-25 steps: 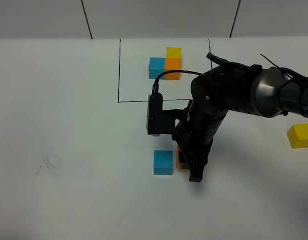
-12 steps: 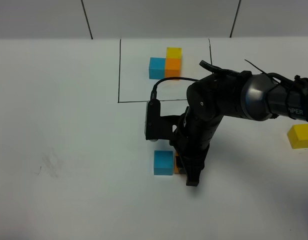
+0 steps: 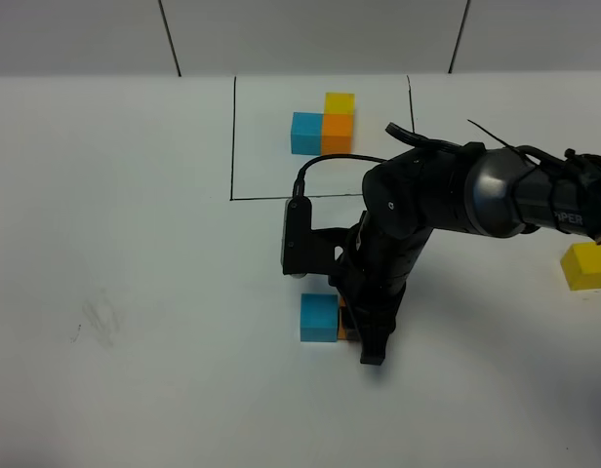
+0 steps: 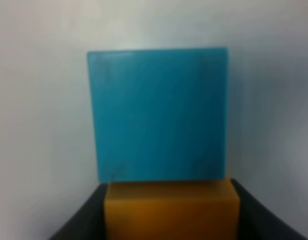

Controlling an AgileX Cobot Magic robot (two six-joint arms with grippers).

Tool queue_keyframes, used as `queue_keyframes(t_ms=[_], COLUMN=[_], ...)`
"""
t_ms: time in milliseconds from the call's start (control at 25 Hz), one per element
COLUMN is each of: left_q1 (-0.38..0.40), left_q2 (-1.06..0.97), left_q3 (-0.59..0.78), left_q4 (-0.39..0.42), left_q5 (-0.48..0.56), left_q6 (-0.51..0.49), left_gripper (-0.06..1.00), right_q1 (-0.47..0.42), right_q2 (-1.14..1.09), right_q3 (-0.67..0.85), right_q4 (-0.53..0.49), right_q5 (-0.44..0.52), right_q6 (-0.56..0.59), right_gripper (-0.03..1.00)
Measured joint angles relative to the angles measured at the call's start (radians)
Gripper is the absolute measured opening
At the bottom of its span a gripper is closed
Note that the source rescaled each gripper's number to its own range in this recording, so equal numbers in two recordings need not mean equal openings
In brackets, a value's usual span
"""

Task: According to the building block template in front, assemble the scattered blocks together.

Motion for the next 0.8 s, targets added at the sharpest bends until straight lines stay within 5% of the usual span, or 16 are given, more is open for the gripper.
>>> queue_keyframes(t_ms=[800], left_q1=[0.0], left_q2=[0.0], left_q3=[0.0], left_q4=[0.0], left_q5=[-0.001], left_q6=[0.003], left_gripper=[0.67], right_q1=[0.0], right_q2=[0.013], right_q3=[0.0], right_q4=[0.033], right_q5=[0.013], right_q6=[-0.001], right_gripper=[0.22])
